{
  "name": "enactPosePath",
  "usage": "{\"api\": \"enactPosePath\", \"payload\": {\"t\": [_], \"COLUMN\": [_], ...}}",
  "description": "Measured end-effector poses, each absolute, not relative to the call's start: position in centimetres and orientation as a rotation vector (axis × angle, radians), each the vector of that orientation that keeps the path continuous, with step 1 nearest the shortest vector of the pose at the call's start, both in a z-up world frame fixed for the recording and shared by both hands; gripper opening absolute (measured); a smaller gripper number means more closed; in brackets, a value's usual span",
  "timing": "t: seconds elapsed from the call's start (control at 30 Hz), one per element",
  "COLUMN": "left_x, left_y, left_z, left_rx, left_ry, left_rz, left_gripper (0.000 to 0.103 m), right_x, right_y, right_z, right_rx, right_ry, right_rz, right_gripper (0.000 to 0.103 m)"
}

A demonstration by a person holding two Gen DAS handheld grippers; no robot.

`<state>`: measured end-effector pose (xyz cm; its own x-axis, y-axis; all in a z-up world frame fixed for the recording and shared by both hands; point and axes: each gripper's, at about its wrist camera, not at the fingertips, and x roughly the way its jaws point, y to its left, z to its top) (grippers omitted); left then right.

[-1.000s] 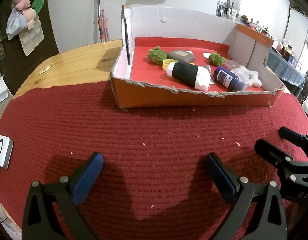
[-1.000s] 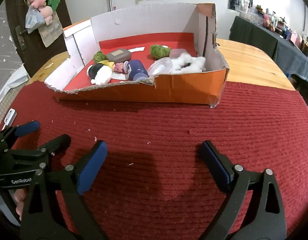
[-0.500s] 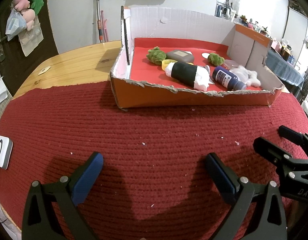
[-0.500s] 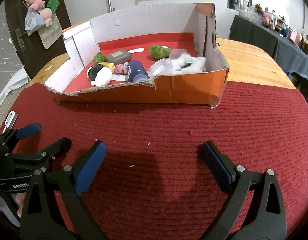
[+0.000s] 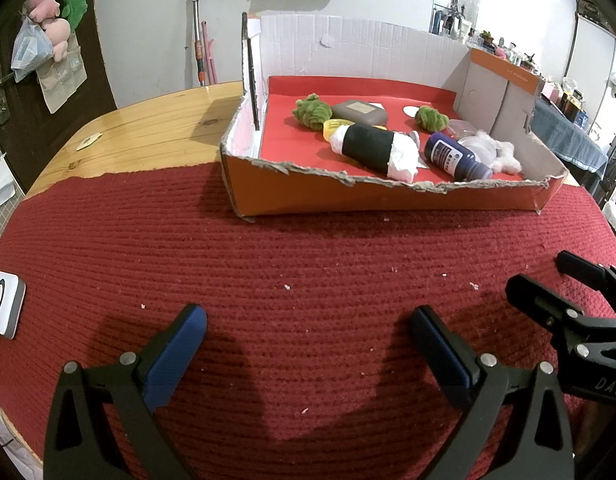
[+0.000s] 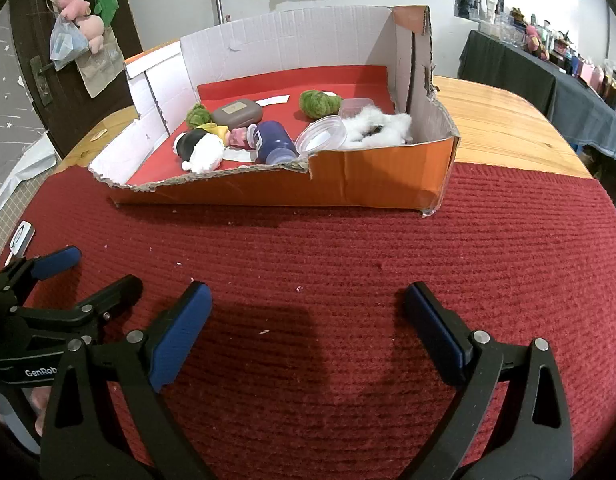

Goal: Organize objects

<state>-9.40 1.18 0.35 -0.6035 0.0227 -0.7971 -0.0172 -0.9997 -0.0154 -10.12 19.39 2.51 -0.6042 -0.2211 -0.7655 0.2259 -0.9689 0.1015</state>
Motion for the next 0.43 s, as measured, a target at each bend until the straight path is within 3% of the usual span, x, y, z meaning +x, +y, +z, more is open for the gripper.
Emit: {"api": "enactPosePath", "payload": {"t": [0.43], "left_x": [-9.39], "left_y": [1.20], "left_z": [0.33], "left_rx": [-1.389], "left_ry": [-0.010], "left_rz": [2.794], "left_gripper": [0.103], "right_x": [-10.13], "right_y": [19.33], "right_z": [2.41], "right_rx": [1.247], "right_ry": [0.017], "right_rz": [-2.612], "right_gripper": [0.099]}}
